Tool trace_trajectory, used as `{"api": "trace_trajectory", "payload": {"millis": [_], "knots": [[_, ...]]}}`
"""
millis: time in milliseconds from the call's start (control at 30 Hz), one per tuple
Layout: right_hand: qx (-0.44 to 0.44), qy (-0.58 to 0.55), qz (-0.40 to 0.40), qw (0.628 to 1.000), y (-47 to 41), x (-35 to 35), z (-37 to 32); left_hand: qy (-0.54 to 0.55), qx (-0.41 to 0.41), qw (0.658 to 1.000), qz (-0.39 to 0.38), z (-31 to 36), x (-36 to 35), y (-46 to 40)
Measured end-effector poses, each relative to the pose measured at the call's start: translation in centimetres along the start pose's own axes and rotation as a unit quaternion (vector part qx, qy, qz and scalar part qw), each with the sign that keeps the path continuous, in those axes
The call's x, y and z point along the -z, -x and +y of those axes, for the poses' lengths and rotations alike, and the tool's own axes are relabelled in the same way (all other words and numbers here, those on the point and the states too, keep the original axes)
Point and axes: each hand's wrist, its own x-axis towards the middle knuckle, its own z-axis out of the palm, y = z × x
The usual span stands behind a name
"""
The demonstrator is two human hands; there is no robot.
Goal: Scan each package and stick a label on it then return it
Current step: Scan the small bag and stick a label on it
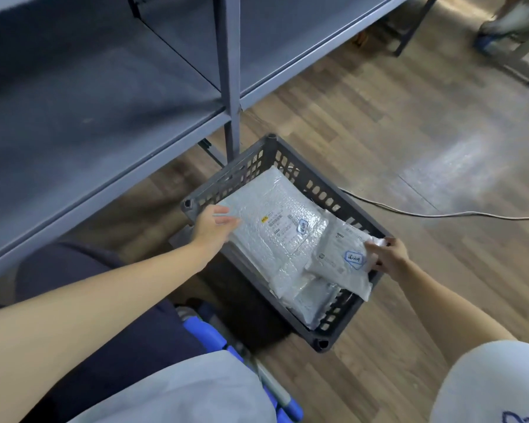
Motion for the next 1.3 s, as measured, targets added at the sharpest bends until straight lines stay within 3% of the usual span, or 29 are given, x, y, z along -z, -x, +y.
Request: {"api": "trace_trajectory", "payload": {"millis": [200,333,533,700,867,1167,1300], "knots": [[0.086,0.167,0.116,0.975,1.5,-2.6,-0.9,-0.004,0.002,1.000,-0.001,-0.5,0.2,-0.1],[0.163,0.292,0.079,0.939,1.8,-3.9,-0.6,-0.003,0.002,1.000,0.002,-0.6,0.7,-0.2],[0.101,0.288,-0.022,0.952,1.4,-4.8,-0.8,-0.008,-0.003,1.000,0.009,-0.3,1.3,-0.5],[0.090,0.228,0.000,0.970,1.9,-6.5,-0.6,-0.015,-0.003,1.000,0.013,-0.5,1.8,-0.5],[0.085,0.245,-0.015,0.966,2.4,-7.3,-0.5,-0.044,-0.012,0.999,0.021,-0.5,2.7,-0.3],[0.223,0.317,0.045,0.921,5.5,-7.8,-4.9,-0.187,-0.063,0.980,0.027,2.0,4.2,0.6],[0.302,0.279,0.064,0.909,9.4,-9.5,-10.2,-0.265,-0.095,0.960,0.016,4.2,5.1,1.6]]}}
